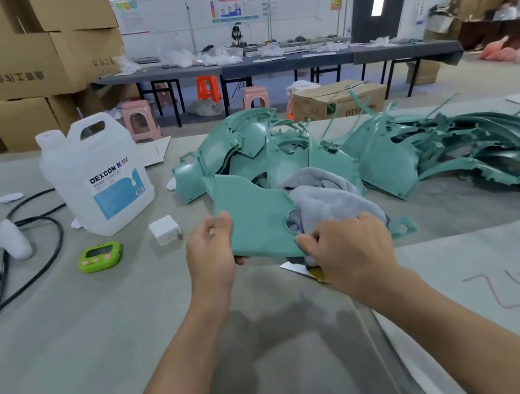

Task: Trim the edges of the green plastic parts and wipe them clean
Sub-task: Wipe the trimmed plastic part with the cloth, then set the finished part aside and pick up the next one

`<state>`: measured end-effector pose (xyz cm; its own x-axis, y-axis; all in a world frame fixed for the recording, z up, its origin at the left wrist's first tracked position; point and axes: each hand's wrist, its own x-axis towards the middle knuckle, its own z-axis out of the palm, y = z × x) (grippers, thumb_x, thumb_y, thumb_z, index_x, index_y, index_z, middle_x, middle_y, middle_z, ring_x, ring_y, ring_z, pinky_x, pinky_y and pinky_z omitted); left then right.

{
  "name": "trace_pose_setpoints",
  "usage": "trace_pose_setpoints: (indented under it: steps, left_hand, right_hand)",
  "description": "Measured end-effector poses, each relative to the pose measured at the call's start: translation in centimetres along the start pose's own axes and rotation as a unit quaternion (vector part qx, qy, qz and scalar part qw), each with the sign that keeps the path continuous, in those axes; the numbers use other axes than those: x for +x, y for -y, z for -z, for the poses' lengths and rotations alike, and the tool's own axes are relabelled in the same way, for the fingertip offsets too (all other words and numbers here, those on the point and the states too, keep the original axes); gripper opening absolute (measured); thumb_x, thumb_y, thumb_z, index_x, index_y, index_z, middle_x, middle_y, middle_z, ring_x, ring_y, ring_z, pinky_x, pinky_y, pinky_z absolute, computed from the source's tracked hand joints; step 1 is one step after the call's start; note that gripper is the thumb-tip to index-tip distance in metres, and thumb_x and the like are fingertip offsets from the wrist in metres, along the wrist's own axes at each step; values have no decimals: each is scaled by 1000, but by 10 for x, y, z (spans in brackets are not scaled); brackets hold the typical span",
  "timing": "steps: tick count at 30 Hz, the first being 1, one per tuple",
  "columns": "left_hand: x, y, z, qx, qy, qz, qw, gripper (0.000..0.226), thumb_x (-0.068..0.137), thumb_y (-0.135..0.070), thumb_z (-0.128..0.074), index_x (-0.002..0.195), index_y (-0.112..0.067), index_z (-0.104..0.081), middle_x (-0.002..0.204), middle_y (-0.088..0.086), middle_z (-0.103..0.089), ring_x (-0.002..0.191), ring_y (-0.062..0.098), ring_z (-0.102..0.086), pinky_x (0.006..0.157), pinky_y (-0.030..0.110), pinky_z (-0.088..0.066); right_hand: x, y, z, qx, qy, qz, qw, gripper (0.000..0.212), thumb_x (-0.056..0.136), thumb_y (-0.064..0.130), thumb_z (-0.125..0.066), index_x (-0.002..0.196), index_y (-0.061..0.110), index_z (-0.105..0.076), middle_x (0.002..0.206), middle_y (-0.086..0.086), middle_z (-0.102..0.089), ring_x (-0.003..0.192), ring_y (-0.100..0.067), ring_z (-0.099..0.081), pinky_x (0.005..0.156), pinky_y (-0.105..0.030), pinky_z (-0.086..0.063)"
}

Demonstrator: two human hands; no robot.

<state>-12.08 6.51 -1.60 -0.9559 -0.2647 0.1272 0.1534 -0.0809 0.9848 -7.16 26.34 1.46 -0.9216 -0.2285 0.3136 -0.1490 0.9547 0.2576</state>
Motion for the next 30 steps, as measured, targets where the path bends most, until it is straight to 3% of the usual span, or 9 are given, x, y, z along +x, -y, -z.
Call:
trace_pose_setpoints:
  steps: [3,5,7,9,14,19,22,26,30]
  left_hand:
    - [-26,-11,-10,0,114,48,992,26,79,-13,-71,104,-19,-69,98,0,-78,89,23,-75,71,38,-61]
    - [-42,-22,-14,-67,184,93,976,32,84,5,-65,112,-10,-67,104,7,-78,92,27,-75,69,36,-62]
    - [-61,-31,-19,-106,231,129,959,33,87,10,-59,116,-6,-64,106,9,-77,90,27,-76,66,33,-61]
    - [-85,-36,-32,-102,245,150,952,35,90,11,-55,119,-8,-62,108,7,-77,88,24,-76,65,32,-61]
    - [-154,-36,-84,-30,286,110,951,16,97,-5,-59,103,-17,-68,90,-2,-79,75,15,-75,54,29,-58]
    - [-232,-30,-146,126,343,34,930,38,82,-48,-59,70,-13,-68,59,-2,-69,48,18,-62,44,27,-44]
    - [-292,-16,-180,163,452,50,876,38,72,-47,-60,76,-11,-71,58,5,-69,51,25,-61,52,35,-47]
    - [-381,16,-208,186,613,151,753,16,89,-25,-64,94,-10,-69,62,3,-70,43,16,-59,44,22,-38]
    - [-444,25,-229,94,739,332,579,42,98,-27,-64,137,-14,-55,129,3,-66,110,21,-68,84,36,-60]
  right_hand:
    - [-24,-19,0,-25,4,8,1000,33,89,38,-52,121,41,-44,64,3,-30,53,-22,-30,54,-27,-18]
    - [-43,-28,8,-11,11,0,1000,37,89,36,-54,123,42,-41,63,3,-26,51,-22,-30,54,-27,-23]
    - [-65,-33,19,3,7,-23,1000,32,84,31,-70,107,36,-48,58,4,-24,43,-23,-36,48,-21,-18]
    - [-92,-41,35,27,-38,-76,996,43,66,27,-88,70,25,-45,51,5,-19,34,-24,-41,47,-16,-10]
    - [-191,-64,44,96,-9,-258,961,44,98,49,-48,63,22,-48,65,1,-58,68,-31,-53,58,-36,-26]
    - [-308,-76,67,234,55,-377,894,45,95,33,-54,53,24,-39,55,0,-40,64,-27,-41,61,-40,-40]
    - [-380,-84,63,221,68,-482,845,39,97,38,-55,61,23,-59,56,1,-56,62,-26,-54,61,-39,-49]
    - [-481,-87,40,107,105,-608,780,41,98,41,-51,64,21,-62,58,1,-60,60,-24,-57,56,-36,-41]
    - [-556,-102,13,-20,68,-695,716,44,96,31,-46,54,18,-51,50,4,-53,49,-16,-46,68,-38,-36]
